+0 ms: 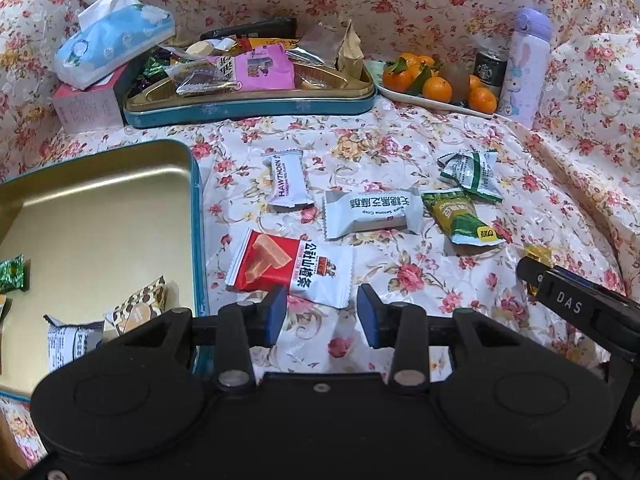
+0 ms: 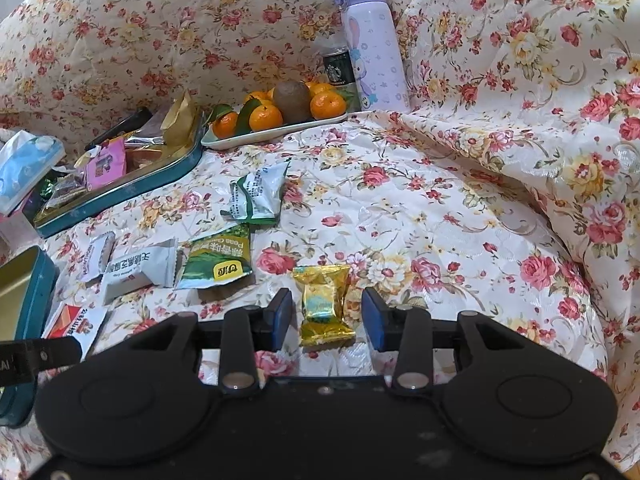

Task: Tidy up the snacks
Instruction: 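Grasp the white HAWTHORN packet with the left gripper while the right gripper grasps the gold candy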

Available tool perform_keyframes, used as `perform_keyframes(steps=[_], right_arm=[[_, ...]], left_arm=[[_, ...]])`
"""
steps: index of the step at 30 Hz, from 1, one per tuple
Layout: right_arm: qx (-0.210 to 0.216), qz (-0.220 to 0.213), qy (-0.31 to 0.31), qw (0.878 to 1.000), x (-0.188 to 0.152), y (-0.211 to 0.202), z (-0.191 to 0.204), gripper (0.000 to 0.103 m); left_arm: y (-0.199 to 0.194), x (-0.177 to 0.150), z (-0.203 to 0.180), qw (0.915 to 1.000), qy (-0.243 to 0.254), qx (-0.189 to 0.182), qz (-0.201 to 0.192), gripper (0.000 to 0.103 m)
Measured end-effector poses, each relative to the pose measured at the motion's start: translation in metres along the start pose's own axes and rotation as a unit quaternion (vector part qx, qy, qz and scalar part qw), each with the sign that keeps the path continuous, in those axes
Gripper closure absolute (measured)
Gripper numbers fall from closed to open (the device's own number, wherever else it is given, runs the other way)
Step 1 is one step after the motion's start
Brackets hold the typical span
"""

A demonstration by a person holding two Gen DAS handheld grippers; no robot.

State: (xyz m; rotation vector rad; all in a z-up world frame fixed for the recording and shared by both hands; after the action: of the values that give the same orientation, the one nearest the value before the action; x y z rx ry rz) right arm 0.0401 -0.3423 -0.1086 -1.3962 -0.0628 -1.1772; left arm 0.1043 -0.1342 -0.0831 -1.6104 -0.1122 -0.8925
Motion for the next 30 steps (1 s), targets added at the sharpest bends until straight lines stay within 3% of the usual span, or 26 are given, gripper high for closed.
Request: perform_keyframes(steps=[4, 9, 16, 21, 30], right_arm=[[-0.014, -0.008, -0.004, 1.0, -0.001, 0.0, -0.001, 0.077], [-0.01, -0.008, -0.005, 1.0, -0.001, 0.0, -0.003, 0.077], [-0.012, -0.009, -0.024, 1.0, -0.002, 0.001, 0.0, 0.077], [-0.011, -0.008, -0.028, 1.0, -0.001, 0.002, 0.0, 0.077], [-0.009, -0.007, -0.032, 0.999, -0.001, 0.003, 0.0, 0.077]], left_arm=[[0.004, 0.004, 0.002, 1.0, -0.009, 0.001, 0.001, 0.054], [0.009, 0.018, 0.008, 0.9996, -0.029, -0.002, 0.0, 0.054], [0.021, 0.059, 0.027, 0.9983, -0.047, 0.029, -0.019, 0.054], [0.047, 0.075, 0.039, 0.9977, -0.062, 0.029, 0.001, 0.054], [0.072, 0.081, 0.04, 0.9981, -0.045, 0.036, 0.023, 0.054]])
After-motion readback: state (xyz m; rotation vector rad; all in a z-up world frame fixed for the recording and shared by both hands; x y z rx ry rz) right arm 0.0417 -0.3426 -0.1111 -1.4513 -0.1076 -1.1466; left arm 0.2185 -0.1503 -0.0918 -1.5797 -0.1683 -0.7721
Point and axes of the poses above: each gripper's, at about its wrist camera, not at the fingertips, and y roughly the way its jaws point, z to its left, x to its top, the point moved 6 cm from there along y, roughly the way its jaws point, and after that the axes turned 10 degrees about y, right-handed, at the moved point
